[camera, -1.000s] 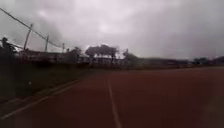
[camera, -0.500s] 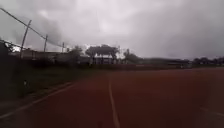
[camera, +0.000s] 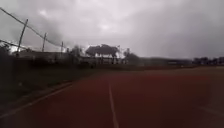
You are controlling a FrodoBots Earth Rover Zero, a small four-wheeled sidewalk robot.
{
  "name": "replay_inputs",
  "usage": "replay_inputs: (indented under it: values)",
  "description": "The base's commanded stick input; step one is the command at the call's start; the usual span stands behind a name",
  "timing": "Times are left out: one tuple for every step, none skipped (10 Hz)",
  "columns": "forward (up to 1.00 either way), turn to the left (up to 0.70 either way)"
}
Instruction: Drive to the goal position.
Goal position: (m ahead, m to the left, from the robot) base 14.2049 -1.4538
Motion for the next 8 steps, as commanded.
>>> replay_inputs:
  values:
    - [0.50,0.00]
    - [0.50,0.00]
    - [0.50,0.00]
    - [0.50,0.00]
    - [0.50,0.00]
    - [0.50,0.00]
    - [0.50,0.00]
    - [0.50,0.00]
